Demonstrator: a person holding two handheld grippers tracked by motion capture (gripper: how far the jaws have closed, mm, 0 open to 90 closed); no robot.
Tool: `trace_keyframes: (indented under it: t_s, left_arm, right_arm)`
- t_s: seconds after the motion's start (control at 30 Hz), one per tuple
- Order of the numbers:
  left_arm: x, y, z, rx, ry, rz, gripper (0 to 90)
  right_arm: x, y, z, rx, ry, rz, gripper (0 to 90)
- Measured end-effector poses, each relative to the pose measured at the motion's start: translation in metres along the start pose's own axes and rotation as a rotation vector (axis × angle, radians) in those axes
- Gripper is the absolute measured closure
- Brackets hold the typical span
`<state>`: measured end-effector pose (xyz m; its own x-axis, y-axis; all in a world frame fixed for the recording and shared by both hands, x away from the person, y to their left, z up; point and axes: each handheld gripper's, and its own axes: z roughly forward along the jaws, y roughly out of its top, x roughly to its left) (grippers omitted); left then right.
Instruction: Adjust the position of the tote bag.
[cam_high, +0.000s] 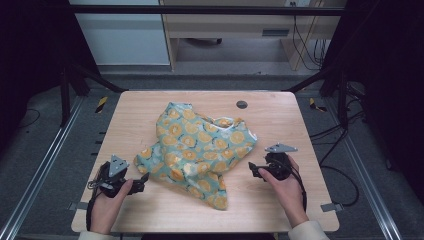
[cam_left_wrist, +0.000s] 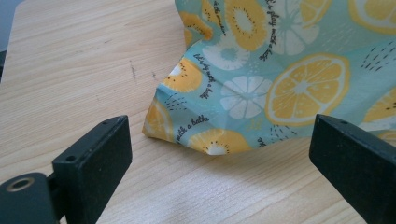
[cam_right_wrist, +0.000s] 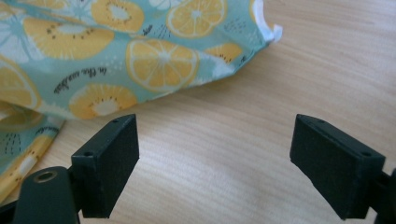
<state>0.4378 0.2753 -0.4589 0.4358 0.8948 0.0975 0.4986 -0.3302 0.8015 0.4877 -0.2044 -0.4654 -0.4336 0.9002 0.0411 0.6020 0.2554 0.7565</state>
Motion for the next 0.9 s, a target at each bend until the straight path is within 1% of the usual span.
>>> trace_keyframes:
  t_s: [0.07,0.1,0.2,0.23,0.27,0.3,0.33,0.37,0.43,0.5,0.6,0.63,0.67,0.7,0.73,0.9]
  left_arm:
    - [0.0,0.0,0.0,0.005,0.001,0.003,6.0]
    - [0.0,0.0,0.001,0.009,0.005,0.007,6.0]
    - [-0.001,0.0,0.001,0.01,0.004,0.016,6.0]
    - [-0.002,0.0,0.001,0.012,0.003,0.019,6.0]
    - [-0.002,0.0,0.001,0.012,0.003,0.019,6.0]
    - [-0.003,0.0,0.001,0.012,0.003,0.025,6.0]
    - [-0.003,0.0,0.001,0.012,0.003,0.025,6.1]
    - [-0.003,0.0,0.002,0.011,0.002,0.026,6.2]
    - [-0.003,0.0,0.002,0.016,0.001,0.032,6.1]
    - [-0.004,0.0,0.002,0.018,-0.001,0.036,6.2]
    - [-0.005,0.0,0.002,0.017,-0.001,0.04,6.2]
    - [-0.005,0.0,0.003,0.016,-0.001,0.041,6.2]
    - [-0.005,0.001,0.002,0.019,0.0,0.045,6.2]
    - [-0.005,0.001,0.002,0.021,-0.001,0.046,6.2]
    - [-0.006,0.001,0.003,0.021,-0.002,0.046,6.2]
    - [-0.007,0.001,0.004,0.025,-0.003,0.055,6.3]
  right_arm:
    - [-0.001,0.003,0.0,0.002,-0.002,-0.002,15.3]
    - [-0.004,0.008,0.001,-0.004,-0.011,-0.008,15.2]
    - [-0.011,0.018,0.007,-0.003,-0.028,-0.002,15.0]
    - [-0.013,0.022,0.011,0.005,-0.034,0.007,14.5]
    - [-0.013,0.022,0.011,0.005,-0.034,0.007,14.5]
    - [-0.018,0.028,0.018,0.016,-0.049,0.021,14.2]
    - [-0.018,0.028,0.018,0.016,-0.049,0.021,14.2]
    - [-0.021,0.033,0.026,0.024,-0.051,0.04,14.2]
    - [-0.022,0.037,0.029,0.024,-0.051,0.045,14.1]
    - [-0.024,0.047,0.038,0.031,-0.053,0.066,14.0]
    - [-0.028,0.055,0.048,0.043,-0.062,0.071,13.7]
    - [-0.028,0.055,0.048,0.043,-0.062,0.071,13.7]
    - [-0.031,0.059,0.055,0.052,-0.061,0.081,13.1]
    - [-0.031,0.059,0.055,0.052,-0.061,0.081,13.1]
    - [-0.032,0.061,0.061,0.063,-0.055,0.098,12.9]
    - [-0.033,0.061,0.066,0.068,-0.04,0.113,12.1]
